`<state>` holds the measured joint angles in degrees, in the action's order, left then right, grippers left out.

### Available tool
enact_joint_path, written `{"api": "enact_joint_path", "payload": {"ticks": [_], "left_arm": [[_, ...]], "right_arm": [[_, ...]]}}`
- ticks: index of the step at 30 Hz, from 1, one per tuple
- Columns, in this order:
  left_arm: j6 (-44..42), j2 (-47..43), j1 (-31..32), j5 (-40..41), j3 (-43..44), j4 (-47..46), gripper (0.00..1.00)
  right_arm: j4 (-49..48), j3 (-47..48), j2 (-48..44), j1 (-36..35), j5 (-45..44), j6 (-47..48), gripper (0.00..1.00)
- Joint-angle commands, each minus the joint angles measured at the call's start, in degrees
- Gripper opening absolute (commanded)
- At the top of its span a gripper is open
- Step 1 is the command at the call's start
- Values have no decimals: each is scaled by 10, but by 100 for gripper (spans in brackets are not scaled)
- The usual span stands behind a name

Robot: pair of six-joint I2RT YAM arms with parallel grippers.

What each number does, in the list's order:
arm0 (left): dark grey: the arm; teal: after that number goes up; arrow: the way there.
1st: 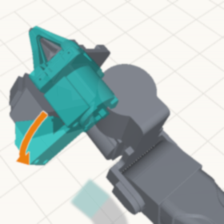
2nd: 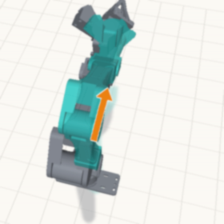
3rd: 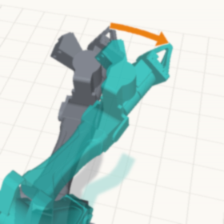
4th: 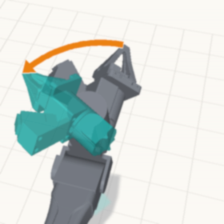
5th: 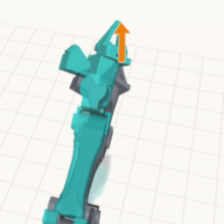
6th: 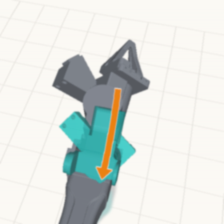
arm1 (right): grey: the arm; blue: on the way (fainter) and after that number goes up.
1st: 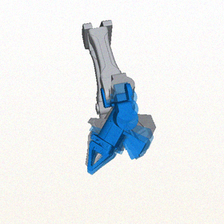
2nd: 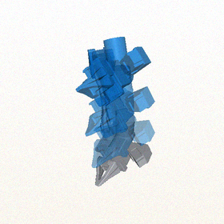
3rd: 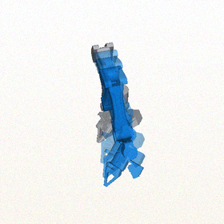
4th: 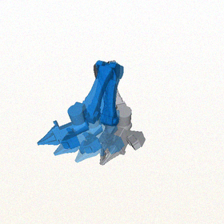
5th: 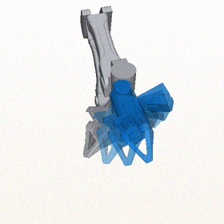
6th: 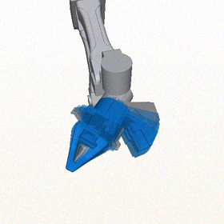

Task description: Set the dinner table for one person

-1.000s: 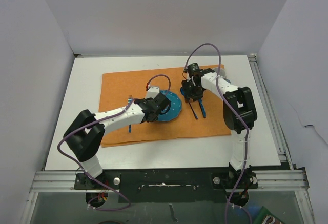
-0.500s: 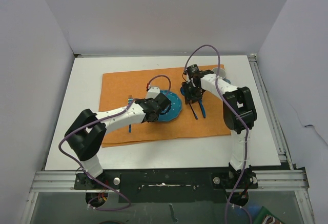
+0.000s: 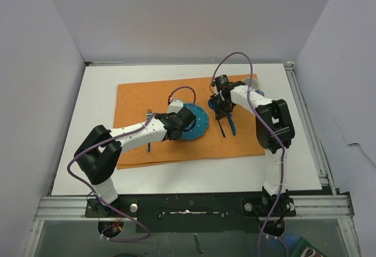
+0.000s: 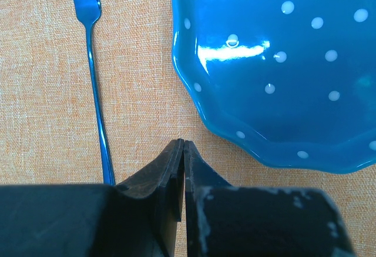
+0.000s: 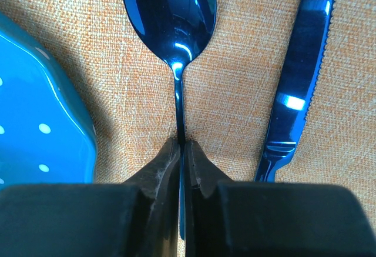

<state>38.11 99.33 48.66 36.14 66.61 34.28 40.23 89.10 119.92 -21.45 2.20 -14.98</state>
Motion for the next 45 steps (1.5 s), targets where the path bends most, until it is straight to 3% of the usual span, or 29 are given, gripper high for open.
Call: {"api": "enact_joint_path", "payload": {"ticks": [1, 45], "left_arm": [[-2, 1, 4, 5, 24, -6, 4], [1, 15, 12, 6, 29, -1, 4]], "right_arm": [[-10, -4, -7, 2, -21, 4, 0], [-34, -55, -47, 32, -81, -48, 0]]}}
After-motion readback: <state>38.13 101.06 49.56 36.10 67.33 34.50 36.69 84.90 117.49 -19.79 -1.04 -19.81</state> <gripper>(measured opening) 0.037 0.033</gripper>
